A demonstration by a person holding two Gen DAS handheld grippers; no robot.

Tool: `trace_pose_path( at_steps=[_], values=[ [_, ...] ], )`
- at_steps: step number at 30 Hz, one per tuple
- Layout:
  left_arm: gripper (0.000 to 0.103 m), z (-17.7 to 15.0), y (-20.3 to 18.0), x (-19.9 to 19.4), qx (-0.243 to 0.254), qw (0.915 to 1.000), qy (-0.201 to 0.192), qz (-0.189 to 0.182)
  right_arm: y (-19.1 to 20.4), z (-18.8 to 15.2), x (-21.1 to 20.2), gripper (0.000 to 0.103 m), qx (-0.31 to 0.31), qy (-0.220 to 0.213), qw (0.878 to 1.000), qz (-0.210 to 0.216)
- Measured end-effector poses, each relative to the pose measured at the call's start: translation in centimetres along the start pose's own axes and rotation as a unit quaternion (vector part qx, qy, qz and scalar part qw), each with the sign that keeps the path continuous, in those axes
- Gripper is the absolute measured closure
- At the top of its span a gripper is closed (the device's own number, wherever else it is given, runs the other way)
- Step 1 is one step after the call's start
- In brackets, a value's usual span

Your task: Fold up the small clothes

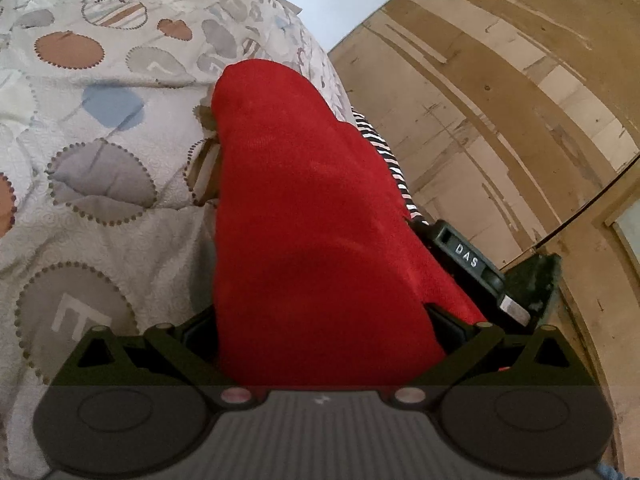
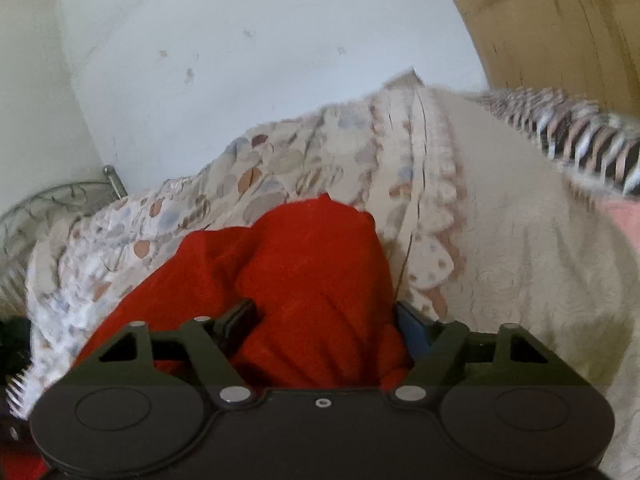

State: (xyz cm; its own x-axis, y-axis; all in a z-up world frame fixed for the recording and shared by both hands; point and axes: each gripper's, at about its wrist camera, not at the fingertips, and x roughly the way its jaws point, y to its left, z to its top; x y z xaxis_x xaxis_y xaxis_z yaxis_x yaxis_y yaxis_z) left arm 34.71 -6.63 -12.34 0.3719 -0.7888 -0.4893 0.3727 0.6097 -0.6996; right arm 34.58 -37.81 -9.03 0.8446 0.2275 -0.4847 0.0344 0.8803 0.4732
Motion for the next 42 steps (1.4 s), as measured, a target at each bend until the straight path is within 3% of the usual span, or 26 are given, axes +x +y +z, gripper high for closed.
trace_pose_path(
  at_steps=[4,9,15,20,29,36,42],
  values=[
    [0.000,0.1,-0.2,0.1,0.000,1.0000,0.004,0.006,0.5,-0.2,0.1,0.022,-0.008,0.002,1.000,-0.010],
    [0.004,0.4,-0.2,0.1,-0.018,0.9995,0.025,0.003,1.6,0.1,-0.6,0.048,0.010,0.010,1.000,-0.014],
    [0.017,0.7,-0.2,-0.9,-0.038,0.9986,0.036,0.007,3.1,0.3,-2.2,0.060,0.037,0.000,0.999,-0.028],
    [0.027,-0.2,-1.5,-3.7,-0.041,0.9986,0.029,0.018,6.8,1.1,-4.2,0.062,0.006,0.014,1.000,-0.024],
    [0.030,-1.6,-3.5,-9.9,0.011,0.9985,0.004,0.053,13.0,0.6,-8.4,0.065,-0.024,0.019,0.999,0.020],
    [0.030,1.0,-2.5,-14.5,0.023,0.9960,-0.028,0.081,16.9,0.4,-7.4,0.065,-0.024,0.005,0.998,0.057],
    [0.030,5.9,-1.0,-16.4,0.042,0.9911,-0.051,0.115,20.7,2.9,-2.9,0.065,-0.029,0.003,0.996,0.089]
  ],
)
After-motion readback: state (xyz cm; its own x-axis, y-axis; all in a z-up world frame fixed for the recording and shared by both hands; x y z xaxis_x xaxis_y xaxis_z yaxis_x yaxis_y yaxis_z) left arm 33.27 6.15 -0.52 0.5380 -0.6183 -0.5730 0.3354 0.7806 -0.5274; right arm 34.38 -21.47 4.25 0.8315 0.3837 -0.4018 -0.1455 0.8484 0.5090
